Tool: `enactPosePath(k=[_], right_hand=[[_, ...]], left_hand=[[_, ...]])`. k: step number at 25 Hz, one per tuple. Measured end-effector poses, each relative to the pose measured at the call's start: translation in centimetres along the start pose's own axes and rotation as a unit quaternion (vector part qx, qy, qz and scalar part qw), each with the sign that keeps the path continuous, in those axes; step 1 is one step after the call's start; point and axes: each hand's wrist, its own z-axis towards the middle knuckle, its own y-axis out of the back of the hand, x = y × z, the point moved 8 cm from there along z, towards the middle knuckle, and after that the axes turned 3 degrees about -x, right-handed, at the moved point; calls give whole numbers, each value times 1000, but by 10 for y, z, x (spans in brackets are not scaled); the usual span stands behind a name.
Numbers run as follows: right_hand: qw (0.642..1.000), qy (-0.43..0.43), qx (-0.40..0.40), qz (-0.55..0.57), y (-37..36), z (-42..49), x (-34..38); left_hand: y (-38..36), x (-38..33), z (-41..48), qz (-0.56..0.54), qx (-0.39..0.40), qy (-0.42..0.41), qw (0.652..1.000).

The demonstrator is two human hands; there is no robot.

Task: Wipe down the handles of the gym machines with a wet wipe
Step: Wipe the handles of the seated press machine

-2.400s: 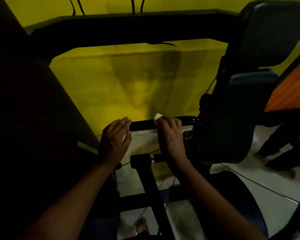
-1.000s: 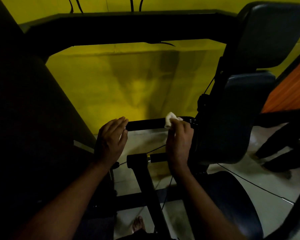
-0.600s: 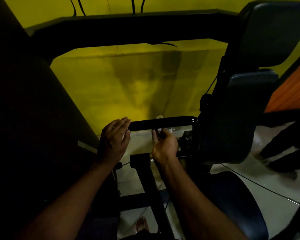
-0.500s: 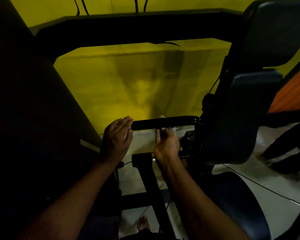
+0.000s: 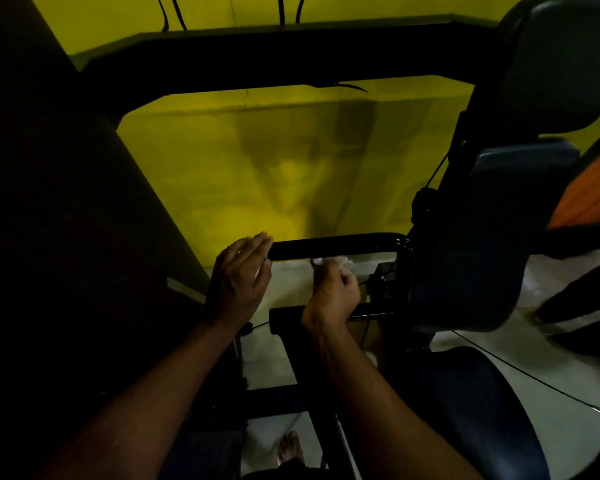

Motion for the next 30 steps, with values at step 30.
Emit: enactPosePath(k=[30], right_hand=[[294, 322, 394, -809, -144, 41, 36]], left_hand=[[7, 1, -2, 9, -20, 4, 1000]])
